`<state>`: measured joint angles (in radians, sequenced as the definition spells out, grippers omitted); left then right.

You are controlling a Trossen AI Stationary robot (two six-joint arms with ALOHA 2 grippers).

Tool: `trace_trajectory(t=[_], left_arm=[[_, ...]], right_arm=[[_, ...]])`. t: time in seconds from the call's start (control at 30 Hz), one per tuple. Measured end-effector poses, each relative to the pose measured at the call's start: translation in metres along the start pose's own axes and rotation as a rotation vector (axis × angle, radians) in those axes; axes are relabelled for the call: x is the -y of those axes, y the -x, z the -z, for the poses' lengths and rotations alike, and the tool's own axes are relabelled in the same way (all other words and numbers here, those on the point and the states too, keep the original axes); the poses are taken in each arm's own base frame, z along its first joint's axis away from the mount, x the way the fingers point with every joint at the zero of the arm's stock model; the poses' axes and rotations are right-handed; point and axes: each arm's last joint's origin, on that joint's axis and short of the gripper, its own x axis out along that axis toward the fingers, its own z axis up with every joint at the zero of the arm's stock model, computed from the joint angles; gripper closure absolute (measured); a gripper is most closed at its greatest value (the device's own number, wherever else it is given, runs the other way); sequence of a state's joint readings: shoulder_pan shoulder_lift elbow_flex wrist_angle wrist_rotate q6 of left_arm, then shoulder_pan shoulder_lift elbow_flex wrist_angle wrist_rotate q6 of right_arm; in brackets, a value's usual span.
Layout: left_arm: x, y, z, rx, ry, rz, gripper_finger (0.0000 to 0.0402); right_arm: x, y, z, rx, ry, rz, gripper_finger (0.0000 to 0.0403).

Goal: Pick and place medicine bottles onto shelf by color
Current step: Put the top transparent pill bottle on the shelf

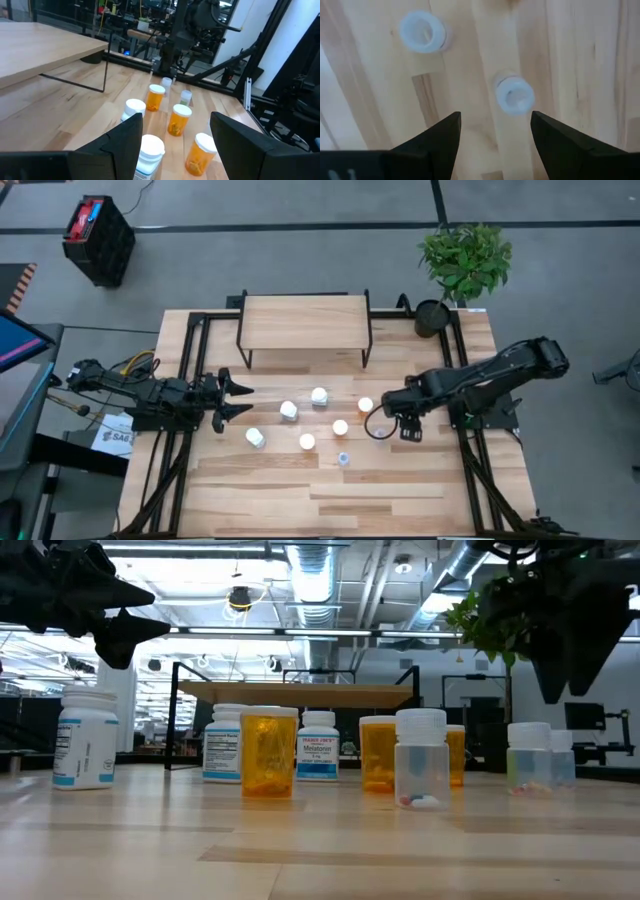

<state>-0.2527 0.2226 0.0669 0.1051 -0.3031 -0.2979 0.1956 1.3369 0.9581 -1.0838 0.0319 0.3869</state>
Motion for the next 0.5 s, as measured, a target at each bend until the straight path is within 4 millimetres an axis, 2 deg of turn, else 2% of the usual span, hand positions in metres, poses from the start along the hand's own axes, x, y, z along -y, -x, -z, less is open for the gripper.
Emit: trace_trajectory(t=[0.17, 0.3, 0.5], left_arm=[[0.0, 0.0, 0.0, 0.0, -0.002, 0.0, 0.018], [0.0, 0.0, 0.001, -0.006, -0.004, -0.002, 0.018], [0.0, 0.0, 0.001, -0.01, -0.005, -0.003, 0.018]], right_arm=[[0.005, -0.005, -0.005, 0.005, -0.025, 0.018, 0.0137], [0.008, -0.019, -0.007, -0.043, -0.041, 0.041, 0.0137], [0.007, -0.029, -0.011, -0.071, -0.041, 0.054, 0.0137]])
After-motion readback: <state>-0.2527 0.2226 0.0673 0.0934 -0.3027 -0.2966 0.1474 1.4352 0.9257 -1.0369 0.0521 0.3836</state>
